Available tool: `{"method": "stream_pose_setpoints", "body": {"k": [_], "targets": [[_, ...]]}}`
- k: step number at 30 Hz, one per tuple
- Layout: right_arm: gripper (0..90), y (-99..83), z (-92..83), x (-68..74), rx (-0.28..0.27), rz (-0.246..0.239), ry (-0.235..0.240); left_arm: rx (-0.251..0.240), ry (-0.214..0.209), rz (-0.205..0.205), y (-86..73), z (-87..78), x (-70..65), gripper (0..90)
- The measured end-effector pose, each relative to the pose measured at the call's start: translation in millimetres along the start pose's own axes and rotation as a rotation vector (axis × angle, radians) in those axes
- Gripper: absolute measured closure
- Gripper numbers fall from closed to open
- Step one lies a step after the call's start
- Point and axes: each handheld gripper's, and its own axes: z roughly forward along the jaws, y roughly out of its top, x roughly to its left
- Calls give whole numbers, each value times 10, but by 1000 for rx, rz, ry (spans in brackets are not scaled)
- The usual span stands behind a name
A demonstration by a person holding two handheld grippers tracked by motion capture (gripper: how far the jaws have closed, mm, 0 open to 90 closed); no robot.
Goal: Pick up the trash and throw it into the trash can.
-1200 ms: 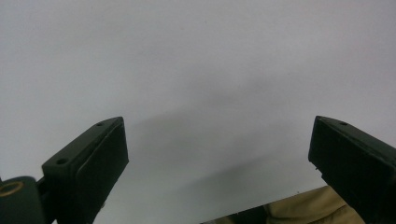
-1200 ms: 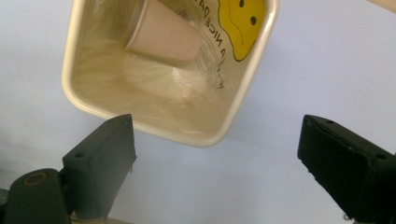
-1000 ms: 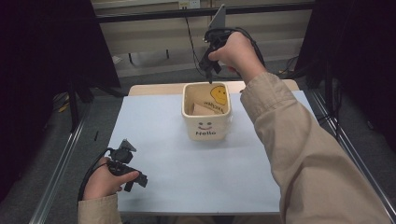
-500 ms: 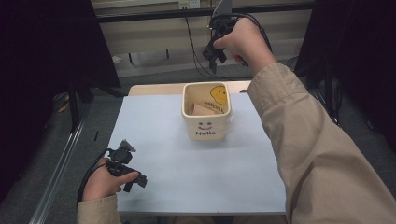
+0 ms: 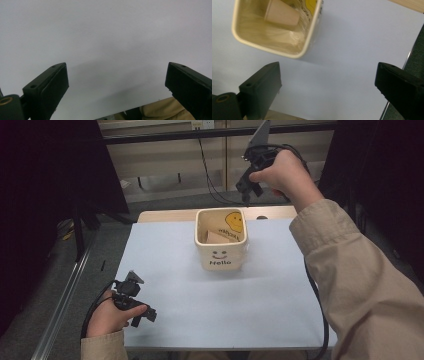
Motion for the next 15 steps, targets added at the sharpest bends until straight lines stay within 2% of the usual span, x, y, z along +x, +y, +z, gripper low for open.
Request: {"method": "stream_pose_setpoints", "body": {"k": [5, 9, 15], "targets": [[59, -181, 78, -190, -8, 21, 9, 1, 3, 2, -1, 4, -2, 47], [61, -338, 169, -349, -12, 29, 38, 2, 5, 1, -3, -5, -2, 47], [61, -578, 391, -571, 9, 34, 8, 2, -4, -9, -9, 0, -19, 47]]}}
